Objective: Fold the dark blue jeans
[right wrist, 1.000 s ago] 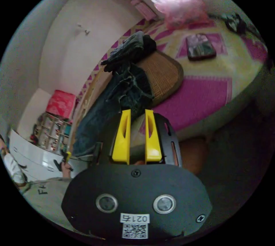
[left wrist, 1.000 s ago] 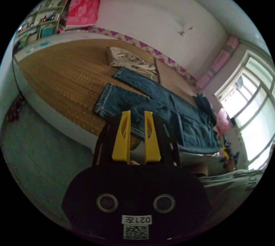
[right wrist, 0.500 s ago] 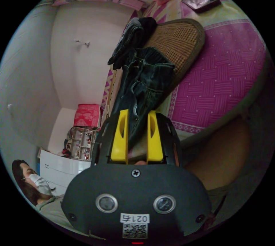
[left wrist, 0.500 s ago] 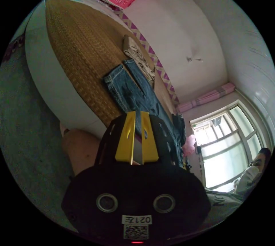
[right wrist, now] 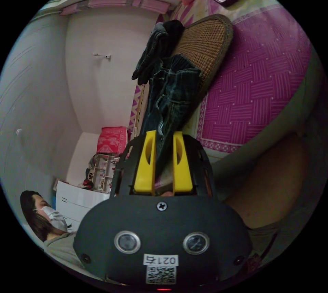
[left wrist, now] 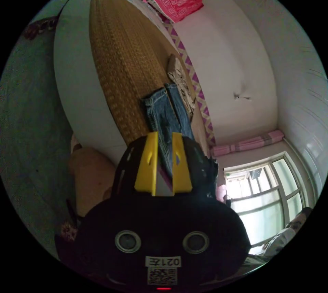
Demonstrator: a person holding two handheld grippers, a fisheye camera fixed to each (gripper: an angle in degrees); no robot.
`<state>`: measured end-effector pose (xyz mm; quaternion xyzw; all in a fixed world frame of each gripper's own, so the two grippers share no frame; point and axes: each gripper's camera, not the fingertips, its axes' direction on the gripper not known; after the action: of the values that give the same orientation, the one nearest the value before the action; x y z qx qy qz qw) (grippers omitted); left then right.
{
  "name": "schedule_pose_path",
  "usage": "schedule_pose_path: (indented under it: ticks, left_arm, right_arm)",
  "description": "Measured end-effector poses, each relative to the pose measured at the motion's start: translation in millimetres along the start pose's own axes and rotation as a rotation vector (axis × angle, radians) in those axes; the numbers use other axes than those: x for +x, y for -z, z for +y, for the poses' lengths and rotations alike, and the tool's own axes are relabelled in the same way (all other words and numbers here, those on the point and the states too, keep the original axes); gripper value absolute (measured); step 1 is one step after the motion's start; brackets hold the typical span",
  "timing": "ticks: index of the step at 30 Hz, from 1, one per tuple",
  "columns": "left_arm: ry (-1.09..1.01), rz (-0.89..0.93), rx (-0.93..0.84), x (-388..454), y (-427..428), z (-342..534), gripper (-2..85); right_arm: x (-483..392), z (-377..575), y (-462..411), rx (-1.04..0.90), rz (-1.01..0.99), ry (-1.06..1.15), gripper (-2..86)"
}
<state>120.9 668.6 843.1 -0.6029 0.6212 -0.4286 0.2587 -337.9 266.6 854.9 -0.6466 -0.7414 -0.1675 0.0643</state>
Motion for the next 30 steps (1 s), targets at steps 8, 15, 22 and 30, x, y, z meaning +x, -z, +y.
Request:
schedule_pose_path:
  ticks: [8,15,22,30]
  left_arm:
    - [0.045,0.015,-0.029,-6.6,-19.2,-32.4,13.1]
    - [0.017,-0.008,-0.064,4.9,-38.9,-55.6,9.5]
    - [0.009,0.035,-0.093,11.6,-65.8,-80.8,1.6]
    - [-0.073,0.163,-0.128,74.4,-97.5,-130.8,-0.9]
  right_arm:
    - [1.8,-3.8,-9.8,0.003,-0.005,-0.001,7.0]
    - [-2.6,-3.7,-23.4,0.003,-0.006,-0.002,7.2]
    - [-13.7,3.5,-43.7,-0.014,0.031,0.008,3.4]
    - [-90.8,-40.8,-70.0,-0.050,-0.170,0.134,1.5]
